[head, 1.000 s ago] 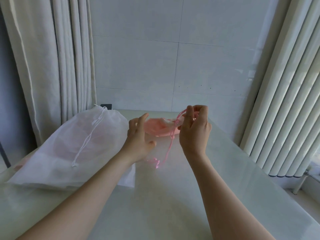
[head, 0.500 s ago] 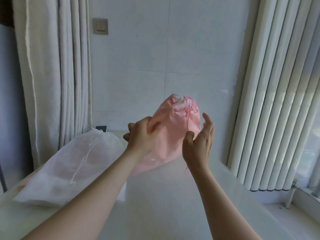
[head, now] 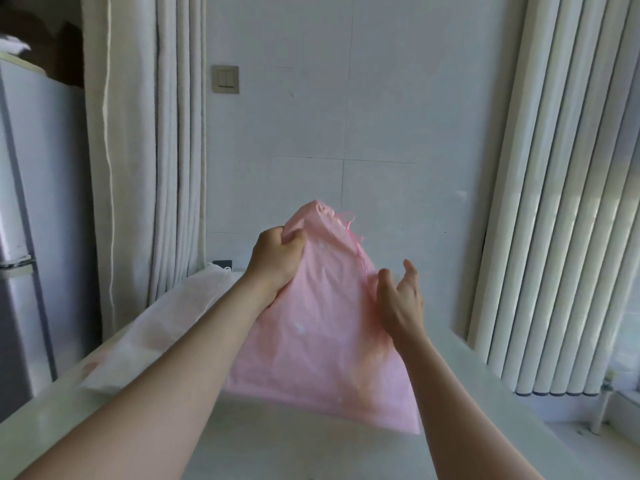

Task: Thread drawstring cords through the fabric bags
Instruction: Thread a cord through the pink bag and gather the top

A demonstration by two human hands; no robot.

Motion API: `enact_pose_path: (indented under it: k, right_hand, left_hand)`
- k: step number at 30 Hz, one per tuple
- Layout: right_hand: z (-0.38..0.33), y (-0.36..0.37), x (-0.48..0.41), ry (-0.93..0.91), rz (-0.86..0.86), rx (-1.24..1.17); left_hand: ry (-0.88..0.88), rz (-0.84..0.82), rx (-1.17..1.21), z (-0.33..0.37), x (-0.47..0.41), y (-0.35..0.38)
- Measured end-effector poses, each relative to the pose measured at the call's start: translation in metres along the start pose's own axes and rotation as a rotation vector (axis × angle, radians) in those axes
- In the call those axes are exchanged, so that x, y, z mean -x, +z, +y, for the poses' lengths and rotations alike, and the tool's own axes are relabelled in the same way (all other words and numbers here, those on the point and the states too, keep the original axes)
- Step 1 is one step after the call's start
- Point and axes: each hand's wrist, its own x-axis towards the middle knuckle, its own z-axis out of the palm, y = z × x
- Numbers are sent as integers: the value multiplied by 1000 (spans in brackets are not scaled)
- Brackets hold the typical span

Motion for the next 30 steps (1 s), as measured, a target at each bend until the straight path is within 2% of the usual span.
enact_pose_path:
  k: [3,5,9,13,15,17,19,21,24,26,28,30]
  right_hand:
    - [10,25,8,94,-126,8]
    - [13,41,16,89,-128,-16]
    - [10,74,24,-75,-74,-44]
    - [3,105,26,-249,-24,-67]
    - [5,119,25,-304,42,-60]
    - [12,135,22,-295,54,-16]
    - [21,150,21,-262,-48,144]
    - [32,165,24,-227,-177,385]
    - [43,176,32,-216,-338,521]
    - [46,178,35,-221,-402,517]
    - [46,179,33,-233,-407,501]
    - [42,178,31,-255,-359,468]
  left_hand:
    - [-24,35,-148,-22,-3,-18]
    - [-15,90,-314,-35,-5,-29]
    - [-22,221,-536,-49,-10,-50]
    - [197,351,-487,-67,-19,-61]
    - [300,420,-636,-81,-25,-63]
    - [368,465,-888,-94,-27,-63]
    - [427,371,-1086,-105,-23,-58]
    - [389,131,-1225,-123,-21,-54]
    - [120,-232,-1227,-152,-21,-51]
    - [0,-393,-1236,-165,-19,-52]
    - [-20,-435,-1243,-170,-19,-51]
    - [10,-381,-1224,-168,-21,-51]
